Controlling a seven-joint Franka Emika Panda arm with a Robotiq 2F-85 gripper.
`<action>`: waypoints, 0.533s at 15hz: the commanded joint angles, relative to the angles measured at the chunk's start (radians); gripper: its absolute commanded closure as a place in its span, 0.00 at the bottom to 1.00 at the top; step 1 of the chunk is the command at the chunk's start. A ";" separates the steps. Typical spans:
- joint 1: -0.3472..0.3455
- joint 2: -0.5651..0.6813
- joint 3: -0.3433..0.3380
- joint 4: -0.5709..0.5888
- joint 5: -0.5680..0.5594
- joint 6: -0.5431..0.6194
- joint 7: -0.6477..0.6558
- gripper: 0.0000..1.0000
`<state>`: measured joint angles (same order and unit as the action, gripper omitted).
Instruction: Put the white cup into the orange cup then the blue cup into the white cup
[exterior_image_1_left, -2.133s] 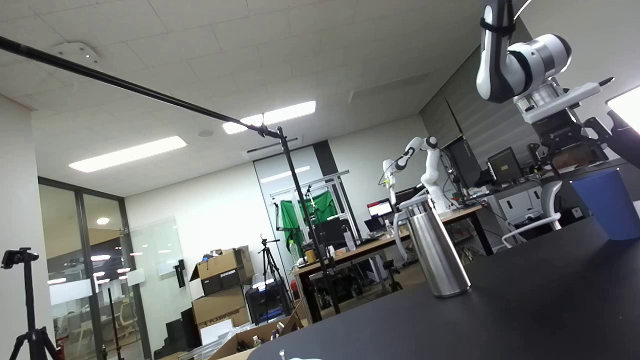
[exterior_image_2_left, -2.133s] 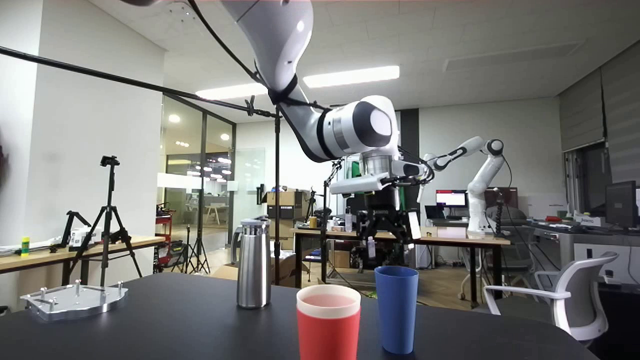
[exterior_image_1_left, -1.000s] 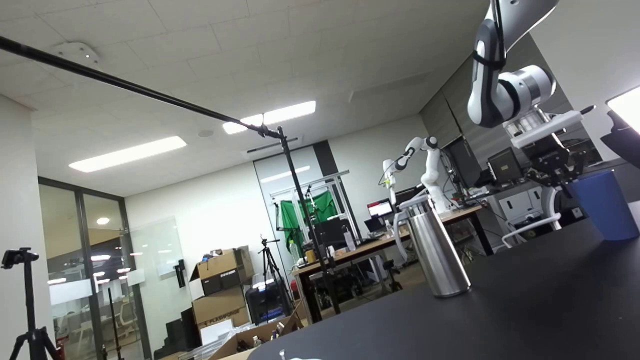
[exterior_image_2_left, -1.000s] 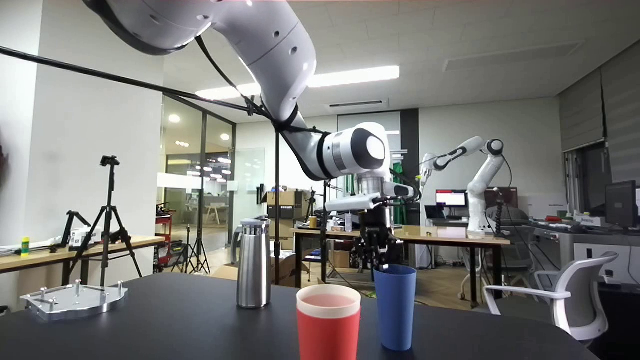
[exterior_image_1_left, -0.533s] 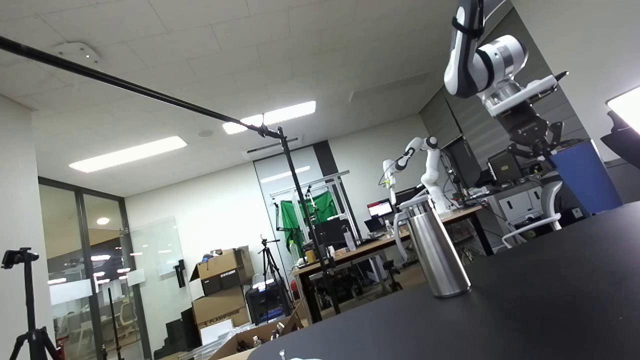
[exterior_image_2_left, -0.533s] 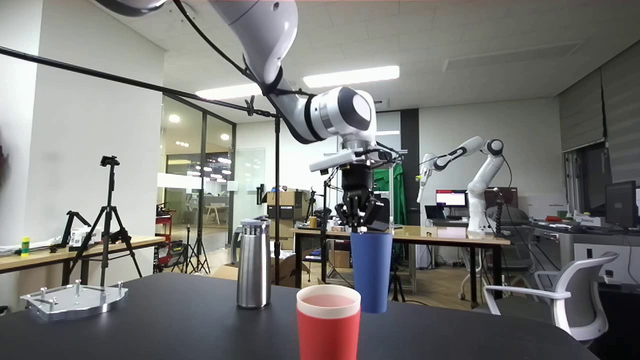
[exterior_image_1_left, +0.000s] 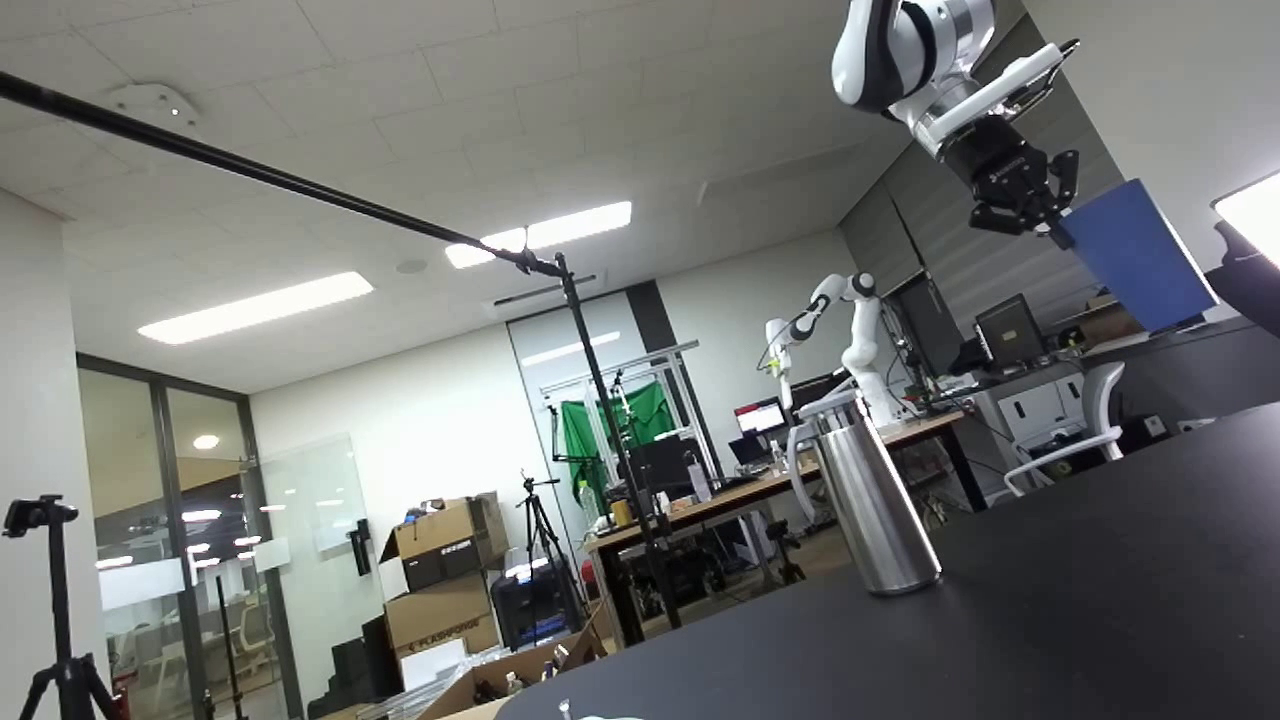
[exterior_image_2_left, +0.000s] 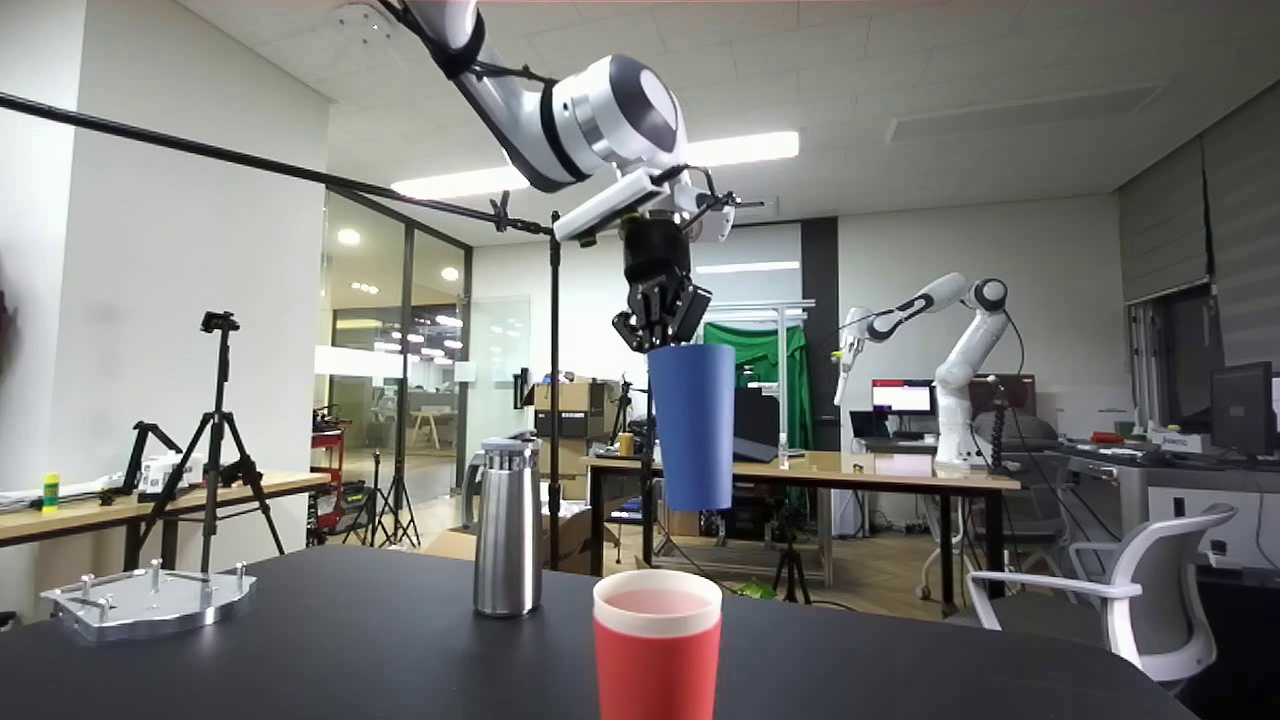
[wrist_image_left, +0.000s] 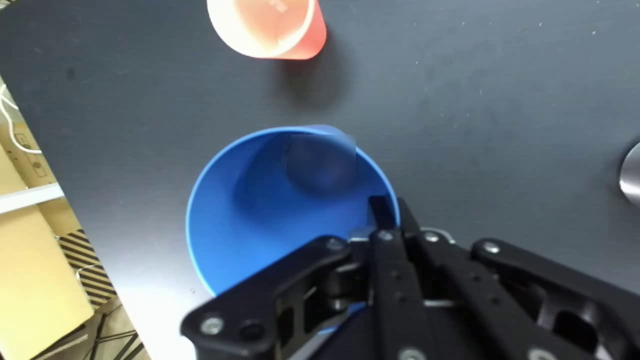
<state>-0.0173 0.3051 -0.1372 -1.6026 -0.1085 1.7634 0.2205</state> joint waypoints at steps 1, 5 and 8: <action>0.005 -0.128 0.018 -0.094 -0.048 -0.037 0.015 0.99; -0.011 -0.228 0.028 -0.169 -0.044 -0.073 0.000 0.99; -0.025 -0.294 0.025 -0.239 -0.046 -0.078 -0.004 0.99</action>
<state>-0.0215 0.1010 -0.1197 -1.7470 -0.1417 1.6888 0.2152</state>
